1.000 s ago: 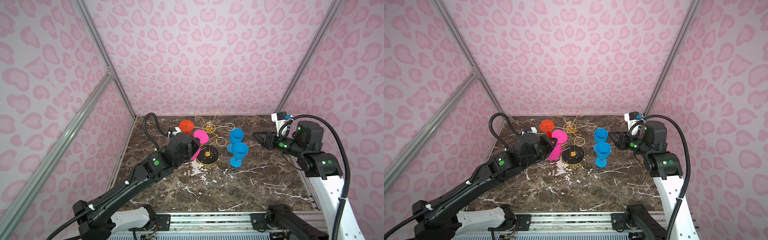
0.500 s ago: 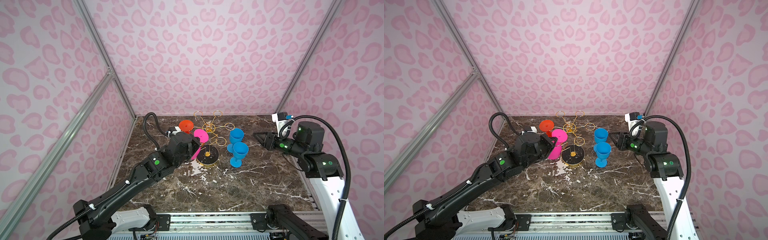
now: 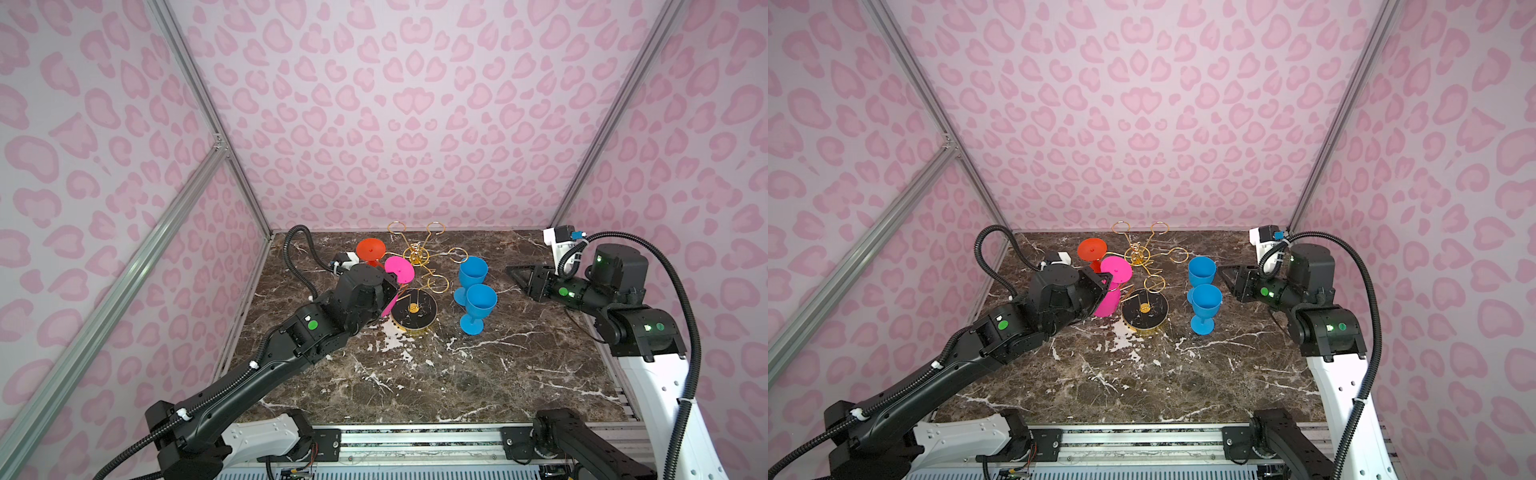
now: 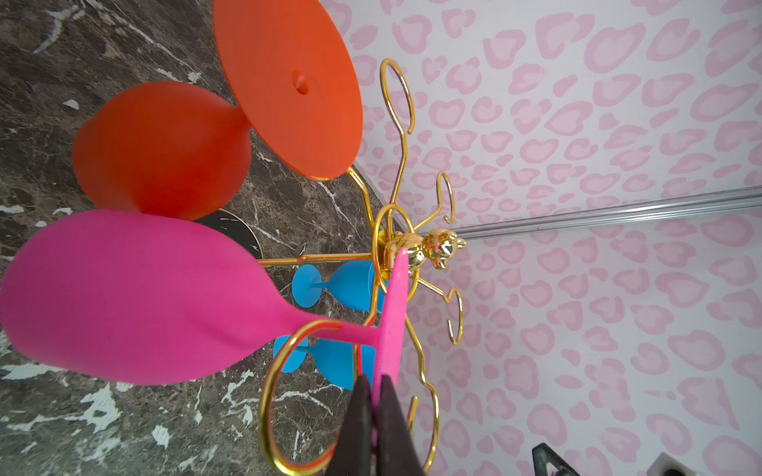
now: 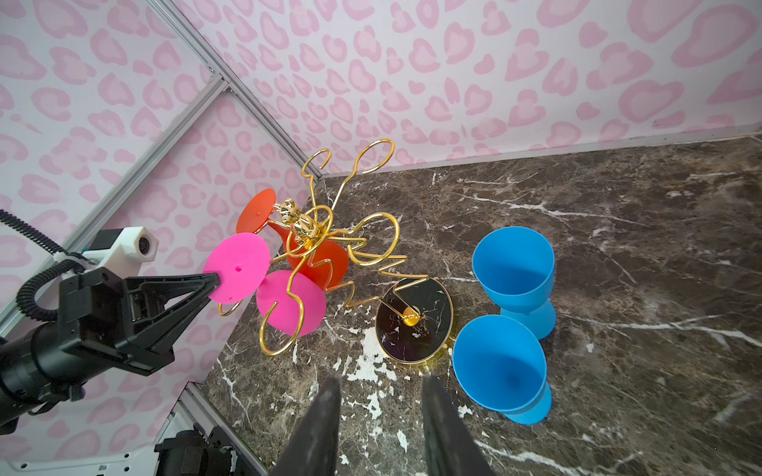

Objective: Take the wine glass off the wine glass rack
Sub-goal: Pick up the wine glass from the wine glass rack.

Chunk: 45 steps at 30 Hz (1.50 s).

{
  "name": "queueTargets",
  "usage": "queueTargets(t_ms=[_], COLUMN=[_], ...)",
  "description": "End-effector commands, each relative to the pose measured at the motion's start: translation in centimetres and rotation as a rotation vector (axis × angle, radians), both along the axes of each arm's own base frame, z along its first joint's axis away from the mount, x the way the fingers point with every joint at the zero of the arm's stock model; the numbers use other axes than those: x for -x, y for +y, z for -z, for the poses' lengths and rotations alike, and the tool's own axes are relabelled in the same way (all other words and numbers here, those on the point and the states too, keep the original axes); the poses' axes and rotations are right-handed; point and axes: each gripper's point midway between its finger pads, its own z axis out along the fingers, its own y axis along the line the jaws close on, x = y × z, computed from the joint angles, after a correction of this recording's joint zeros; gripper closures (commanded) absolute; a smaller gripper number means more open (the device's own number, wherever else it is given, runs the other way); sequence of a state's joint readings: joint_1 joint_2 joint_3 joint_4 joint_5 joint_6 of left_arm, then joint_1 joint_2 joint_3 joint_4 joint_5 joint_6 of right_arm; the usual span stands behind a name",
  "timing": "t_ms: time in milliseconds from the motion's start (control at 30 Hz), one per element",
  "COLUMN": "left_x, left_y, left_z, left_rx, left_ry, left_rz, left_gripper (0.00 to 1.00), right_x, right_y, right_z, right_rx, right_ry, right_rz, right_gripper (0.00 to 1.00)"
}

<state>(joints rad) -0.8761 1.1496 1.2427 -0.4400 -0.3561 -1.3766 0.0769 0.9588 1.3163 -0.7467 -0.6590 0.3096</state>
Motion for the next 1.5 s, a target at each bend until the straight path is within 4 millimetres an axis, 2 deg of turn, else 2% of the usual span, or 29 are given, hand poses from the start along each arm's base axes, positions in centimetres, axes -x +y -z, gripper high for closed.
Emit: queueTargets(t_ms=[0, 1000, 1333, 1467], left_x=[-0.3, -1.1, -1.3, -1.2], left_y=[0.6, 0.6, 1.2, 1.1], left_z=[-1.2, -0.8, -1.5, -0.3], left_rx=[0.044, 0.139, 0.070, 0.039], left_ry=[-0.032, 0.018, 0.032, 0.062], left_rz=[-0.043, -0.126, -0.154, -0.152], left_gripper=[0.96, 0.97, 0.96, 0.96], right_x=[0.1, 0.3, 0.8, 1.1], right_y=[0.1, 0.1, 0.3, 0.5], right_z=[-0.1, -0.2, -0.8, -0.8], right_rx=[-0.003, -0.012, -0.017, -0.022], right_ry=[-0.008, -0.008, -0.029, -0.032], right_rz=[-0.011, -0.008, -0.020, -0.036], right_gripper=[0.65, 0.65, 0.65, 0.65])
